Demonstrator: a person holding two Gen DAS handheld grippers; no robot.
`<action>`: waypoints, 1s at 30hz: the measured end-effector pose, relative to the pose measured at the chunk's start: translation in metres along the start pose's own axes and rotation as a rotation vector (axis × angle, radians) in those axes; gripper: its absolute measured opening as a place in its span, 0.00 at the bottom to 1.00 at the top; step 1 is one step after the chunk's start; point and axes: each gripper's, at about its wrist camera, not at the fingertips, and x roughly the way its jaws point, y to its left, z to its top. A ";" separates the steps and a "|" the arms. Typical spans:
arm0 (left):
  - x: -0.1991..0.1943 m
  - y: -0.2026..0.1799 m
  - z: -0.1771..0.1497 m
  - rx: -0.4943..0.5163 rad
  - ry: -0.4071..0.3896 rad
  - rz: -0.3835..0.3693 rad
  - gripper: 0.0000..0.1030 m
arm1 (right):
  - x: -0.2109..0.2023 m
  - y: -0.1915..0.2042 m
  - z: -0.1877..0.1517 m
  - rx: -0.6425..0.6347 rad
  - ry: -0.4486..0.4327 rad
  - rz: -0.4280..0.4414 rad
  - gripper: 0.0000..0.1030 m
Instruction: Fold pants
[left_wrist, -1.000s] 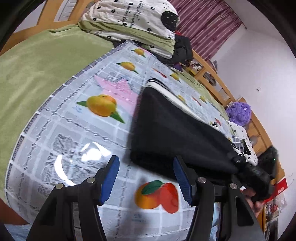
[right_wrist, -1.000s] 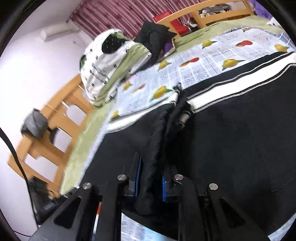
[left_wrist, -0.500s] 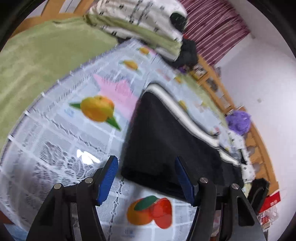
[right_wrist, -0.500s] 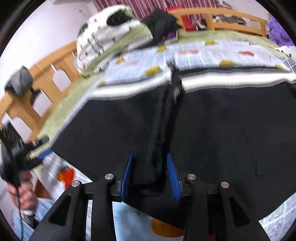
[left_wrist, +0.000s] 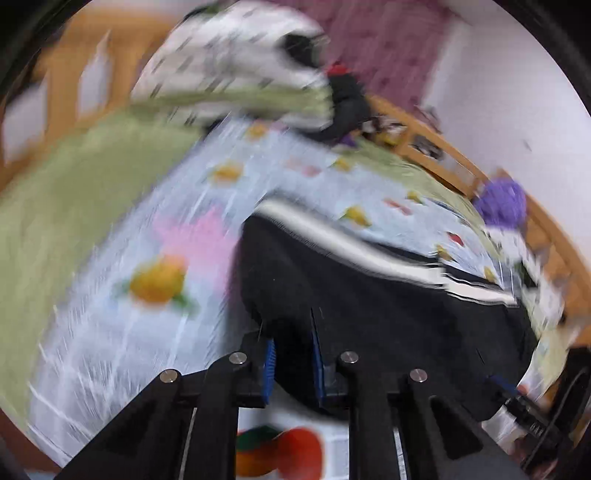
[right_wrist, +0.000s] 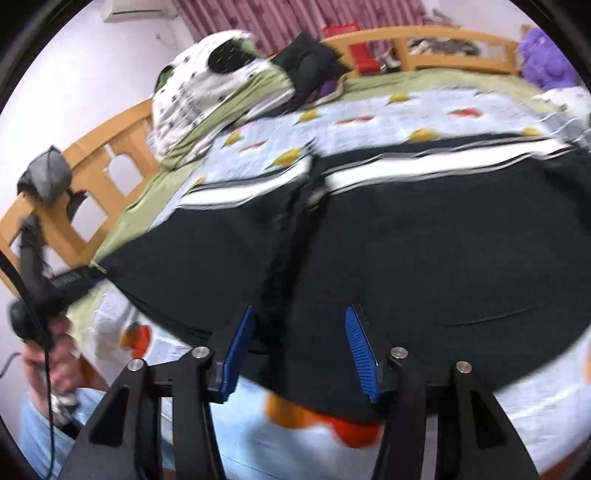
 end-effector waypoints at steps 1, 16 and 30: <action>-0.007 -0.019 0.007 0.056 -0.025 0.005 0.15 | -0.009 -0.009 0.001 0.005 -0.015 -0.019 0.49; 0.022 -0.290 -0.015 0.339 0.109 -0.470 0.13 | -0.138 -0.183 -0.026 0.266 -0.152 -0.188 0.50; 0.016 -0.258 -0.038 0.280 0.221 -0.543 0.56 | -0.114 -0.202 -0.010 0.330 -0.141 0.071 0.53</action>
